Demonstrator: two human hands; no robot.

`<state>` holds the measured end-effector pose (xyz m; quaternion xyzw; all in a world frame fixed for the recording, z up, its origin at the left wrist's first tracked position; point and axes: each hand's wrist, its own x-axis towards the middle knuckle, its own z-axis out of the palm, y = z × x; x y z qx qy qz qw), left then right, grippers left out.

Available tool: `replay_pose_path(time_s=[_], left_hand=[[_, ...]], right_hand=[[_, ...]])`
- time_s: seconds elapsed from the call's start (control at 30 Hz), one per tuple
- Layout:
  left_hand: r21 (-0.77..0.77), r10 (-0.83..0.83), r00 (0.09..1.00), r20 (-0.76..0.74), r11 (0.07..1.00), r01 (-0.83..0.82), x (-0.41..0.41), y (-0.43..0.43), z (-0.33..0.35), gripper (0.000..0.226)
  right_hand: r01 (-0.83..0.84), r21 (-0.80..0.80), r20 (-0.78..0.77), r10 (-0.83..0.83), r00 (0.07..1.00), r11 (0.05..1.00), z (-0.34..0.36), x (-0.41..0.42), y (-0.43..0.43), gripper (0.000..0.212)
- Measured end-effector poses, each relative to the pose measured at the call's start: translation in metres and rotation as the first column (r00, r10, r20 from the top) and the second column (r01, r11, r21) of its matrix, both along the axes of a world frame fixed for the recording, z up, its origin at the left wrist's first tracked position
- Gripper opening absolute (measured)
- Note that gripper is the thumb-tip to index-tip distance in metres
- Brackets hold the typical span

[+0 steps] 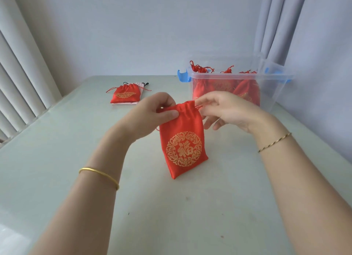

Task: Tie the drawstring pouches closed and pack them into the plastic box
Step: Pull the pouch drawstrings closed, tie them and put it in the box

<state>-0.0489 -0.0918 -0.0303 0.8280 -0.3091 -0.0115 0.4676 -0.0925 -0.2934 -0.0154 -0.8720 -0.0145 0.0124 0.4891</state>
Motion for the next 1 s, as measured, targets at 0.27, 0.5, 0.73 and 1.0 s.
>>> replay_pose_path(time_s=[0.27,0.5,0.73,1.0], left_hand=[[-0.051,-0.003,0.999,0.032,0.999,0.004,-0.010,-0.004,0.009,0.004],[-0.059,0.019,0.998,0.059,0.998,-0.016,-0.008,-0.003,0.010,0.006],[-0.038,0.118,0.989,0.094,0.993,-0.115,-0.006,-0.006,0.005,0.007],[0.025,0.146,0.989,-0.020,0.989,-0.145,0.004,0.014,0.003,0.012]], right_hand=[[-0.104,0.043,-0.023,0.105,0.994,0.994,-0.005,-0.003,-0.019,0.013],[-0.166,0.097,-0.081,0.174,0.981,0.981,-0.006,-0.005,-0.023,0.015],[-0.134,0.258,0.010,0.136,0.991,0.957,-0.002,-0.007,-0.030,0.032],[0.017,0.339,0.074,-0.044,0.996,0.941,-0.003,-0.002,-0.024,0.037]])
